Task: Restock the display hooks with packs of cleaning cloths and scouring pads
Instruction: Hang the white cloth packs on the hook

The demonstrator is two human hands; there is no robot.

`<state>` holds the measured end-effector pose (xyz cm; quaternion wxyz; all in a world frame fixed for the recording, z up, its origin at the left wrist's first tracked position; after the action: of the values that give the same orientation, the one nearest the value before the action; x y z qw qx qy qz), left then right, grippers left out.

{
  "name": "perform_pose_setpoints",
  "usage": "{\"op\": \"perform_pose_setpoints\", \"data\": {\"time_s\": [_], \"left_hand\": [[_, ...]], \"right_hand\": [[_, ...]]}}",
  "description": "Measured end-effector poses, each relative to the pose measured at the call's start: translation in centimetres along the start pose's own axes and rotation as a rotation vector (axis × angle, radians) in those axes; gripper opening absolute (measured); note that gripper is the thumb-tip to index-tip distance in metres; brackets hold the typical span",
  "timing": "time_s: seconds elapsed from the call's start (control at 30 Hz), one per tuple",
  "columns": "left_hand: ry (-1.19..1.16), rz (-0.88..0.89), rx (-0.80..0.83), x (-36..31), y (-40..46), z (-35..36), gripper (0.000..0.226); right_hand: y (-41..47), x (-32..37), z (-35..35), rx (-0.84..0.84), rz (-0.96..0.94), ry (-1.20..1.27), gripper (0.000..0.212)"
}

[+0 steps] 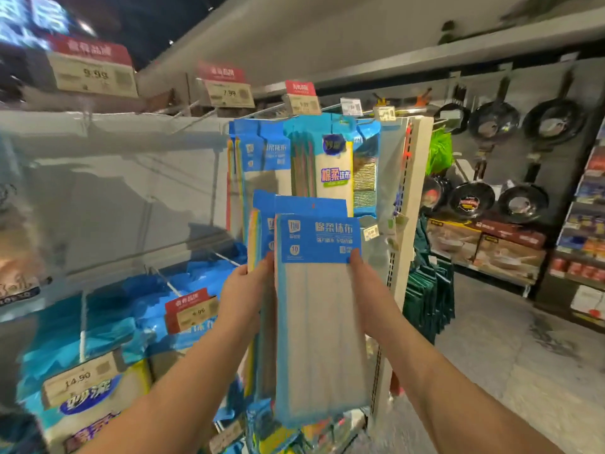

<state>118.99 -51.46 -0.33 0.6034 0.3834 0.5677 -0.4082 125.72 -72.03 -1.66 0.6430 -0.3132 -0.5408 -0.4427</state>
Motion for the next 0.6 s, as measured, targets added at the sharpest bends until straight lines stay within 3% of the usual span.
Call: {"op": "perform_pose_setpoints", "data": {"time_s": [0.07, 0.3, 0.4, 0.53, 0.6], "left_hand": [[0.026, 0.039, -0.057, -1.4, 2.7, 0.2, 0.059], [0.016, 0.231, -0.268, -6.2, 7.7, -2.8, 0.056], [0.09, 0.299, -0.381, -7.3, 7.8, -5.0, 0.068], [0.179, 0.307, -0.407, -7.6, 7.7, -7.2, 0.078], [0.2, 0.319, -0.414, -7.8, 7.4, -7.7, 0.069]], "right_hand": [[4.0, 1.5, -1.5, -0.007, -0.013, -0.114, 0.039], [15.1, 7.9, -5.4, 0.04, -0.095, -0.039, 0.041], [18.4, 9.6, -5.4, 0.092, -0.103, -0.088, 0.043], [21.3, 11.3, -4.8, 0.084, -0.121, -0.162, 0.041], [22.4, 11.6, -4.1, 0.097, -0.131, -0.205, 0.054]]}}
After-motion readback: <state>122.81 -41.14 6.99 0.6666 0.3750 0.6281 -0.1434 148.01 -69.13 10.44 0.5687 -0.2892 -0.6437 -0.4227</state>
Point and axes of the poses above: each hand's wrist, its own y-axis towards the middle knuckle, its own z-axis out of the palm, x = y × z, the point moved 6 cm from there along y, towards the middle knuckle, and after that the axes turned 10 degrees about x, right-handed, at the moved point
